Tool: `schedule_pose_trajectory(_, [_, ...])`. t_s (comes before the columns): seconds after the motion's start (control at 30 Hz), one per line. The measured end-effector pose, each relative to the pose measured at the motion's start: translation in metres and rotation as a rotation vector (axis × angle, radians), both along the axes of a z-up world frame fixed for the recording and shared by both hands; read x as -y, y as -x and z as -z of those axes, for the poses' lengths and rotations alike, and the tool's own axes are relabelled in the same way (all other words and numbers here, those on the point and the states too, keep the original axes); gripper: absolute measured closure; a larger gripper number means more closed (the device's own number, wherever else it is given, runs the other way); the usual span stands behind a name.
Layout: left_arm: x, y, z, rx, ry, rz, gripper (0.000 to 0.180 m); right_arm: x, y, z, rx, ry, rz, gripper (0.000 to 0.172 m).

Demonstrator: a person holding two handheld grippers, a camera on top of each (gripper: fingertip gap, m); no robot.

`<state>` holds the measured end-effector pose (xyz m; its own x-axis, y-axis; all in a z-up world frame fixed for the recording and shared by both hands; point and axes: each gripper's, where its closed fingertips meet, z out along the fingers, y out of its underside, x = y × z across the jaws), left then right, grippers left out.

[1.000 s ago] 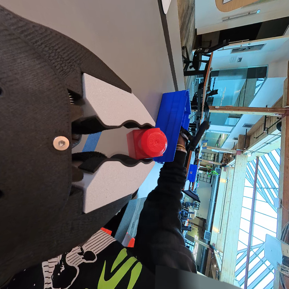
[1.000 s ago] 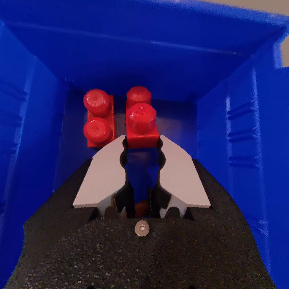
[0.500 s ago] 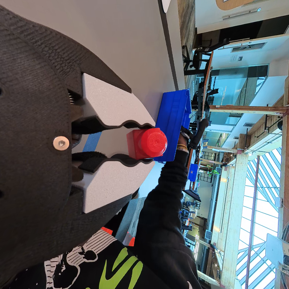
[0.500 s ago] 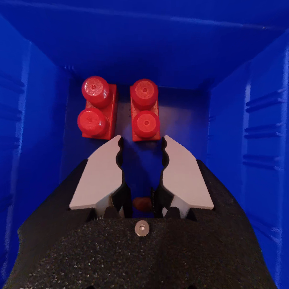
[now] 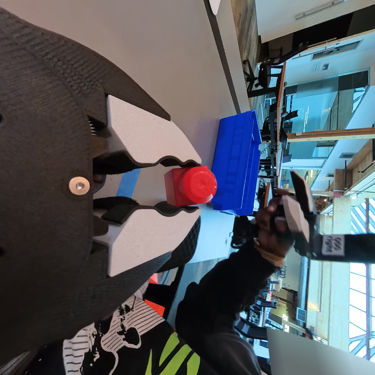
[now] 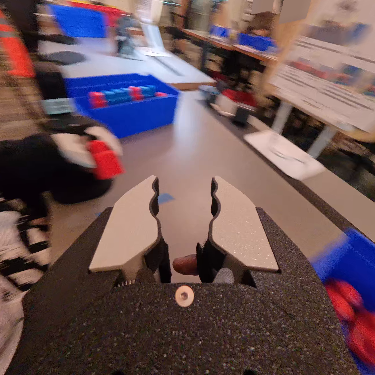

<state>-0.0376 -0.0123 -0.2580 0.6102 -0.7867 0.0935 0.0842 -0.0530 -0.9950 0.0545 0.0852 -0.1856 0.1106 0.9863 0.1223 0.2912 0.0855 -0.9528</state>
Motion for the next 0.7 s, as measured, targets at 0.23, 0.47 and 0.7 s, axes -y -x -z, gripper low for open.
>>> schedule_pose_trajectory(0.23, [-0.009,-0.006,0.018,-0.223,-0.022,-0.137,0.144,0.106,0.082,0.041,0.159,-0.104,-0.151,0.128])
schedule_pose_trajectory(0.47, [-0.024,0.002,0.032,-0.459,-0.059,-0.378,0.144,0.098,0.107,0.079,0.273,-0.115,0.122,0.131])
schedule_pose_trajectory(0.7, [-0.027,0.007,0.037,-0.583,-0.091,-0.464,0.144,0.092,0.110,0.091,0.274,-0.048,0.175,0.135])
